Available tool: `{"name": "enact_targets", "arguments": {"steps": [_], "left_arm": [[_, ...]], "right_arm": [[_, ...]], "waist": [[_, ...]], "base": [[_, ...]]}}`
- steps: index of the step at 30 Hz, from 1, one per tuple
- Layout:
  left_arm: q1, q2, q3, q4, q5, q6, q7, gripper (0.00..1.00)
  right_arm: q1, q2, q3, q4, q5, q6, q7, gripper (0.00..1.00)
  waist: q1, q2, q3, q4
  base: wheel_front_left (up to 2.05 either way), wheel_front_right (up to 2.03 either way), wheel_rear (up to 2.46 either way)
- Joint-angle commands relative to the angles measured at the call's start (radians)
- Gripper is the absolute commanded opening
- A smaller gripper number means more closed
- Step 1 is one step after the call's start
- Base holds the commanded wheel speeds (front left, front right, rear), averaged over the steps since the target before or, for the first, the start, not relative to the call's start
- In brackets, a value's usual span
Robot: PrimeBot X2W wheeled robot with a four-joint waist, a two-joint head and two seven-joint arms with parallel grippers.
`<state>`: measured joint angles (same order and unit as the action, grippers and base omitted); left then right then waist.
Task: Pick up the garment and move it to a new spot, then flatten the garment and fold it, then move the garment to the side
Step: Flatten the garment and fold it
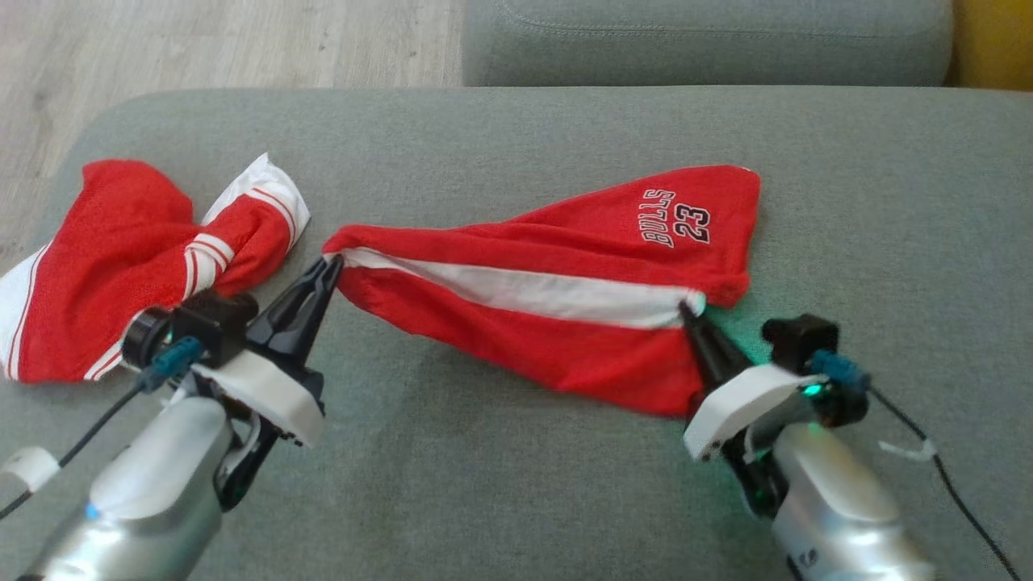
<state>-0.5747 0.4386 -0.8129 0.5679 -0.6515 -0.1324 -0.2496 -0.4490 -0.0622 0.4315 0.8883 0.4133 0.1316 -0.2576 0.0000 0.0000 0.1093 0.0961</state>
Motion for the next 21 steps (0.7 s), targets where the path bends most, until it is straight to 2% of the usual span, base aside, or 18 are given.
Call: {"name": "enact_targets", "arguments": {"steps": [1,5,9,13,14,17,21], "left_arm": [[-0.068,0.053,0.048,-0.029,0.0,0.002,-0.012,0.0],[-0.096,0.059,0.063,-0.061,0.003,0.002,-0.012,0.0],[-0.221,0.057,0.04,-0.083,0.025,0.002,-0.01,0.0],[-0.44,0.026,0.001,-0.078,0.032,0.002,0.003,0.0],[-0.44,0.026,0.001,-0.078,0.032,0.002,0.003,0.0],[-0.626,-0.002,-0.029,-0.046,0.053,0.002,0.002,0.0],[-0.832,-0.039,0.011,0.009,0.076,0.002,-0.009,0.0]], "right_arm": [[-0.045,0.012,-0.049,-0.053,-0.044,-0.001,-0.004,0.0],[-0.061,0.012,-0.185,-0.178,-0.12,-0.001,-0.004,0.0],[-0.157,0.012,-0.283,-0.265,-0.21,-0.001,-0.004,0.0],[-0.35,-0.02,-0.348,-0.28,-0.302,-0.001,-0.004,0.0],[-0.35,-0.02,-0.348,-0.28,-0.302,-0.001,-0.004,0.0],[-0.522,-0.066,-0.379,-0.279,-0.339,-0.001,-0.004,0.0],[-0.723,-0.128,-0.43,-0.308,-0.377,-0.001,-0.004,0.0]], "waist": [[0.0,0.0,-0.008,-0.01],[0.0,0.0,-0.008,-0.032],[0.0,0.0,0.021,-0.049],[0.0,0.0,0.091,-0.056],[0.0,0.0,0.091,-0.056],[0.0,0.0,0.151,-0.069],[0.0,0.0,0.23,-0.081]], "base": [[0.0,0.0,0.0],[0.0,0.0,0.0],[0.0,0.0,0.0],[0.0,0.0,0.0],[0.0,0.0,0.0],[0.0,0.0,0.0],[0.0,0.0,0.0]]}}
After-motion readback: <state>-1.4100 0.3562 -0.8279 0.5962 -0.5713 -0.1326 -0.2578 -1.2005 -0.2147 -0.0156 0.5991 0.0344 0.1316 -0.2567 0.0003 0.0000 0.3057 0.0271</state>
